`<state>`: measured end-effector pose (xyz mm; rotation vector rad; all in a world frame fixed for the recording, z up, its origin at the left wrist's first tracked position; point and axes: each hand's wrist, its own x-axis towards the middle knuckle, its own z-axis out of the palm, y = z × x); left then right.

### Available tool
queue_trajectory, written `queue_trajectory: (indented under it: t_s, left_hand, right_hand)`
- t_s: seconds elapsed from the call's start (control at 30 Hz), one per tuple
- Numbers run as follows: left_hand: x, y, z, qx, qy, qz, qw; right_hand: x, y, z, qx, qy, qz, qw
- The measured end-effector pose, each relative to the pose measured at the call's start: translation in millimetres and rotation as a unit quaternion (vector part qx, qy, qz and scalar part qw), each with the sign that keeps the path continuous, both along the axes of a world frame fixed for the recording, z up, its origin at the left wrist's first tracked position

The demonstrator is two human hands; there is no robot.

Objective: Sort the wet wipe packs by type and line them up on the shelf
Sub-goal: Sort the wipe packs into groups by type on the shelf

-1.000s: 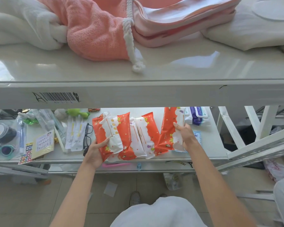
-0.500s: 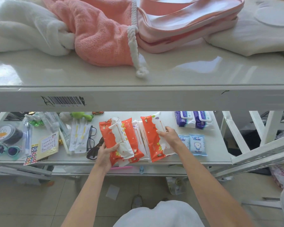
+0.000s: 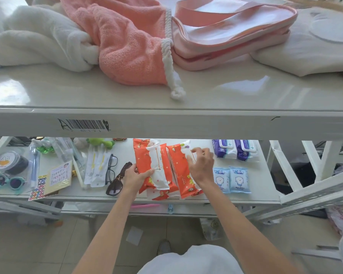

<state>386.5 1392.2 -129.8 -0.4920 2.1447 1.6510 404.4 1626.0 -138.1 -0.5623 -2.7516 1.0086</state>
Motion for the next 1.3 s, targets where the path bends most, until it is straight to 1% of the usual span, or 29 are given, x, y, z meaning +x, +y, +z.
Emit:
queue_trajectory:
  t_s: [0.03,0.07,0.13,0.2,0.23,0.27,0.3,0.37,0.4,0.43,0.5,0.57,0.6,0.63,0.7,0.73,0.8,0.87,0.93,1.0,1.13,1.2,1.23,1.3]
  left_hand:
    - [3.1,2.3,3.9,-0.008,0.010,0.002,1.000]
    - [6.9,5.6,8.4,-0.005,0.018,0.004,1.000]
    - [13.6,17.2,13.6,0.024,0.033,-0.001,0.999]
    - [20.4,32.2,22.0,0.063,0.047,-0.013,0.997]
    - [22.4,37.8,25.1,0.071,0.058,-0.022,0.996]
    - [23.5,40.3,26.1,0.057,0.075,-0.033,0.995]
    - [22.3,39.6,23.0,0.013,0.092,-0.043,0.995]
    - [18.3,32.3,9.9,-0.115,0.105,-0.039,0.987]
    - [17.3,28.9,4.0,-0.171,0.089,-0.027,0.981]
    - [16.2,26.5,-1.4,-0.199,0.061,-0.021,0.978]
    - [17.2,28.6,-6.6,-0.203,0.014,-0.049,0.978]
    - [15.2,33.3,-12.6,-0.169,0.008,-0.083,0.982]
    - [12.5,34.1,-18.3,-0.153,0.011,-0.092,0.984]
    - [9.6,32.6,-27.0,-0.136,0.011,-0.093,0.986]
    - [0.4,26.7,-62.8,-0.105,0.006,-0.088,0.991]
    - [0.5,25.8,-62.1,-0.094,0.004,-0.097,0.991]
    - [5.0,28.2,-37.0,-0.068,0.012,-0.109,0.992]
    - [3.9,29.4,-22.1,-0.049,0.017,-0.122,0.991]
    - [-2.5,29.3,-15.5,-0.032,0.014,-0.135,0.990]
    - [-10.4,31.3,-10.1,-0.019,0.010,-0.146,0.989]
    - [-18.7,32.4,-0.9,-0.015,0.019,-0.191,0.981]
    - [-20.1,30.0,-2.2,-0.013,0.024,-0.211,0.977]
    - [-20.8,28.8,-6.1,-0.030,0.038,-0.207,0.977]
    - [-20.3,29.4,-14.1,-0.140,0.096,-0.168,0.971]
  right_hand:
    - [1.3,-10.4,5.4,-0.033,0.017,0.032,0.999]
    - [1.6,-22.4,9.9,-0.066,0.003,0.069,0.995]
    - [3.0,-43.0,22.5,-0.130,-0.062,0.110,0.984]
    - [-0.5,-48.7,24.3,-0.246,-0.118,0.094,0.957]
    - [-2.9,-45.6,23.1,-0.291,-0.121,0.074,0.946]
    - [-6.9,-36.7,19.3,-0.303,-0.112,0.051,0.945]
    - [-9.0,-24.8,19.0,-0.283,-0.105,0.037,0.953]
    - [-13.0,6.1,13.6,-0.227,-0.116,0.030,0.967]
    - [-13.5,18.2,11.7,-0.203,-0.130,0.025,0.970]
    - [-11.9,26.7,10.5,-0.183,-0.145,0.023,0.972]
    - [-9.1,31.9,1.6,-0.129,-0.166,0.021,0.978]
    - [-5.7,29.4,-6.7,-0.061,-0.169,0.003,0.984]
    - [-3.6,28.0,-10.6,-0.054,-0.172,-0.009,0.984]
    - [-0.6,27.5,-12.0,-0.078,-0.178,-0.015,0.981]
    - [4.9,30.0,-18.2,-0.194,-0.185,-0.016,0.963]
    - [6.9,32.9,-27.5,-0.249,-0.183,-0.020,0.951]
    - [5.7,40.1,-55.6,-0.303,-0.186,-0.035,0.934]
    - [2.6,38.9,-60.3,-0.311,-0.188,-0.042,0.931]
    - [-1.3,32.4,-43.7,-0.311,-0.191,-0.035,0.930]
    - [-4.7,22.5,-26.1,-0.292,-0.209,-0.035,0.933]
    - [-16.1,11.8,-22.9,-0.239,-0.231,-0.068,0.941]
    - [-18.2,13.3,-22.4,-0.249,-0.226,-0.077,0.938]
    - [-18.3,16.3,-23.3,-0.260,-0.222,-0.074,0.937]
    - [-14.3,20.8,-20.4,-0.258,-0.207,-0.064,0.941]
